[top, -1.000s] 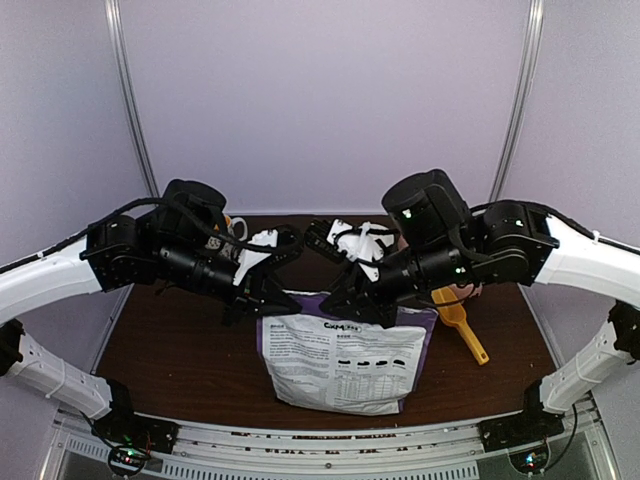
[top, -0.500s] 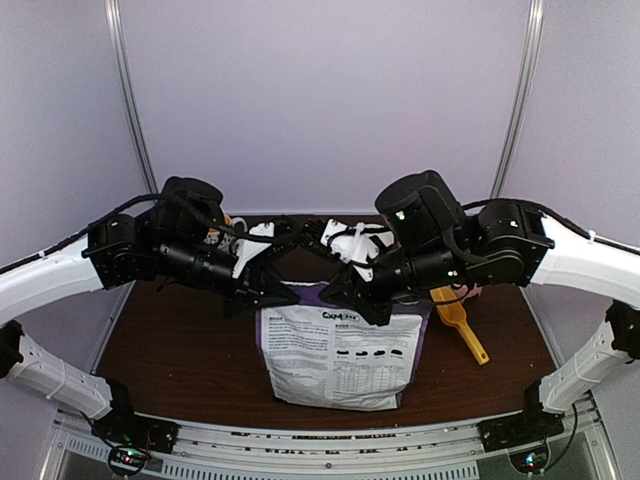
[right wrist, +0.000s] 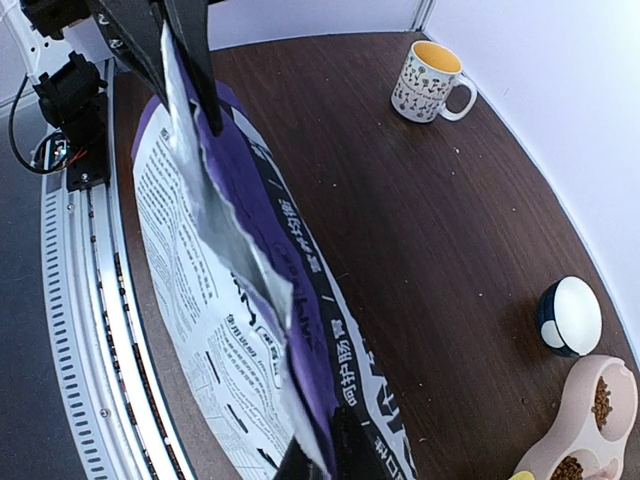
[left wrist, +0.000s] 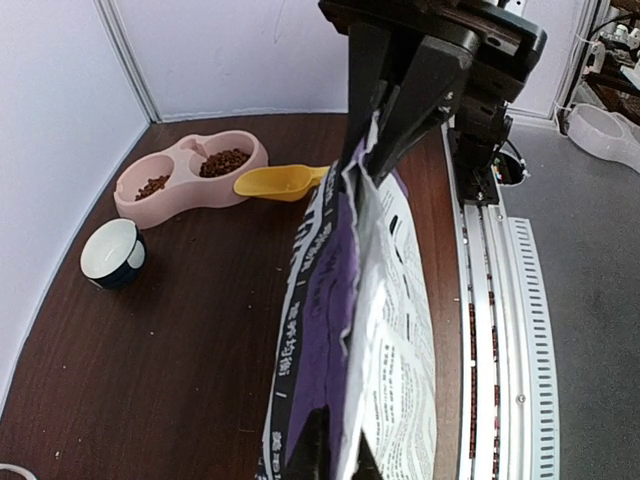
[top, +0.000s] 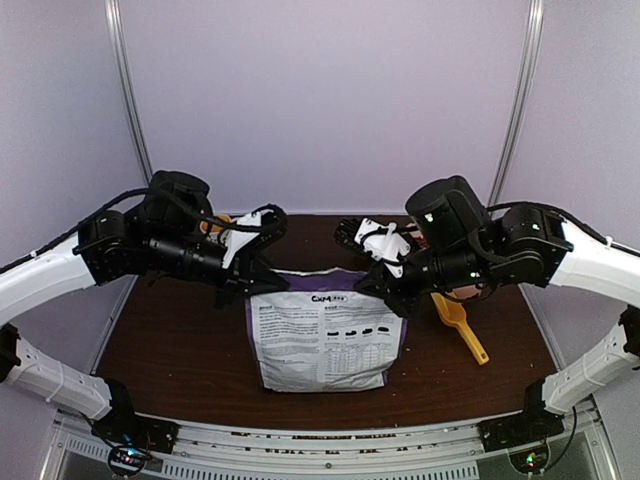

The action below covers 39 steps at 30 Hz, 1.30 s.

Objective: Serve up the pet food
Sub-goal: Press the seal on the pet food bag.

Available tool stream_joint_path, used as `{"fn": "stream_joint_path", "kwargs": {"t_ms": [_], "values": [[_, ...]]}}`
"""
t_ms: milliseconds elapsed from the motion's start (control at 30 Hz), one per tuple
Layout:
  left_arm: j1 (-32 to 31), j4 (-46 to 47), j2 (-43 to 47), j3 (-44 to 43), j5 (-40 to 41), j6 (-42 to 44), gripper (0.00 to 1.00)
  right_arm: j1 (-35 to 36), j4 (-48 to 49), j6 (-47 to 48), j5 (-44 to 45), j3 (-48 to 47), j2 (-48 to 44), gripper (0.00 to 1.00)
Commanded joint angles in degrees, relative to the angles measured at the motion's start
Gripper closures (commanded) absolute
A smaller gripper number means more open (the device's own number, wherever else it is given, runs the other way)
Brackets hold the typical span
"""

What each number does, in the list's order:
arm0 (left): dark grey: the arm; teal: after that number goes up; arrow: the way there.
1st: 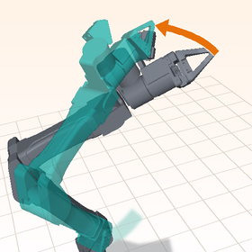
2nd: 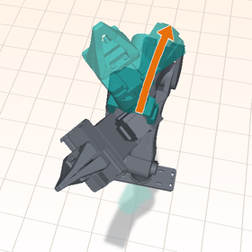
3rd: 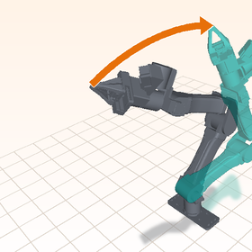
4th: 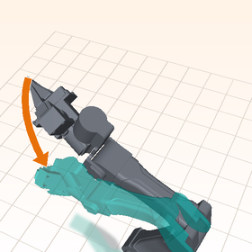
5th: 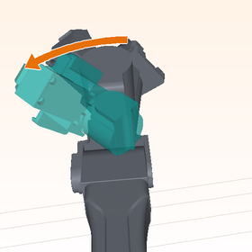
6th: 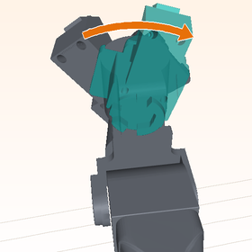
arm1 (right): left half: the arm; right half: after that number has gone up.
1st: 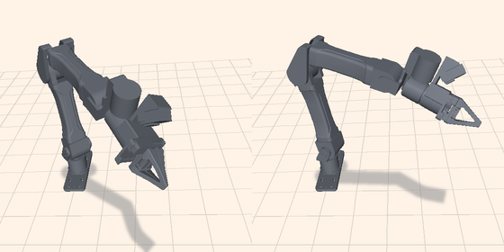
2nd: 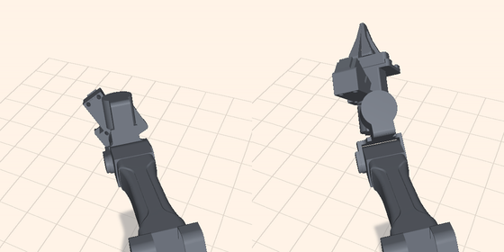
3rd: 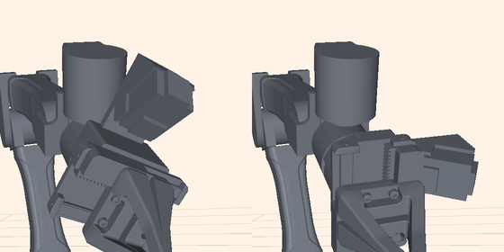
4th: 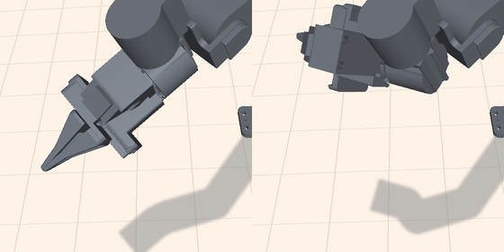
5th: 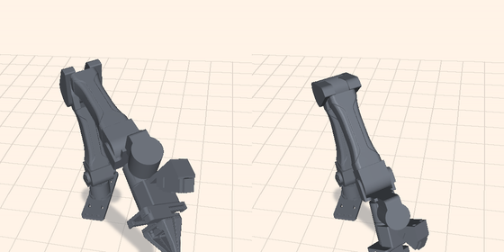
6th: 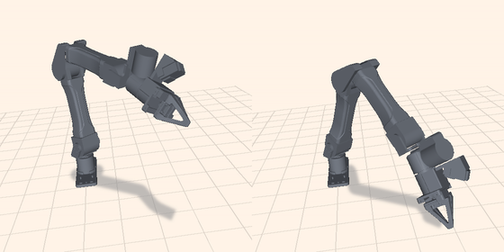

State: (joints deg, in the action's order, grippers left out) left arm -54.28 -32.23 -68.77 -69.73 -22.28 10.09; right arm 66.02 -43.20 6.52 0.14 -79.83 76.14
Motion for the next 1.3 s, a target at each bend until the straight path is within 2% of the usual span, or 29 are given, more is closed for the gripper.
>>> {"fn": "stream_joint_path", "kwargs": {"t_ms": [0, 300, 733, 967, 1067, 1200, 1267], "values": [[2.4, 1.8, 6.5, -2.0, 1.2, 1.0, 1.00, -3.5, -15.3, 0.5, 14.6, 2.5, -3.7, 1.00], [3.1, 1.2, 8.4, -1.9, 2.9, 1.8, 1.00, -6.7, -16.9, -0.6, 19.0, 4.2, -7.1, 1.00], [4.2, 1.6, 10.0, -0.5, 3.3, 1.4, 1.00, -9.3, -16.0, -1.1, 18.4, 6.5, -10.0, 1.00], [4.2, 1.8, 9.0, -0.4, 1.0, 1.4, 1.00, -9.6, -13.8, -1.4, 13.8, 6.6, -12.3, 1.00], [4.2, 1.9, 8.2, -0.5, -0.9, 1.3, 1.00, -9.7, -12.3, -1.8, 7.0, 5.3, -13.4, 1.00], [4.2, 3.2, 7.0, -0.3, -3.9, 0.5, 1.00, -9.1, -10.7, -3.7, -5.2, 1.2, -12.7, 0.61], [4.2, 3.8, 6.2, -0.2, -5.7, 0.1, 1.00, -8.2, -9.7, -4.4, -8.2, -0.5, -11.5, 0.46]]}}
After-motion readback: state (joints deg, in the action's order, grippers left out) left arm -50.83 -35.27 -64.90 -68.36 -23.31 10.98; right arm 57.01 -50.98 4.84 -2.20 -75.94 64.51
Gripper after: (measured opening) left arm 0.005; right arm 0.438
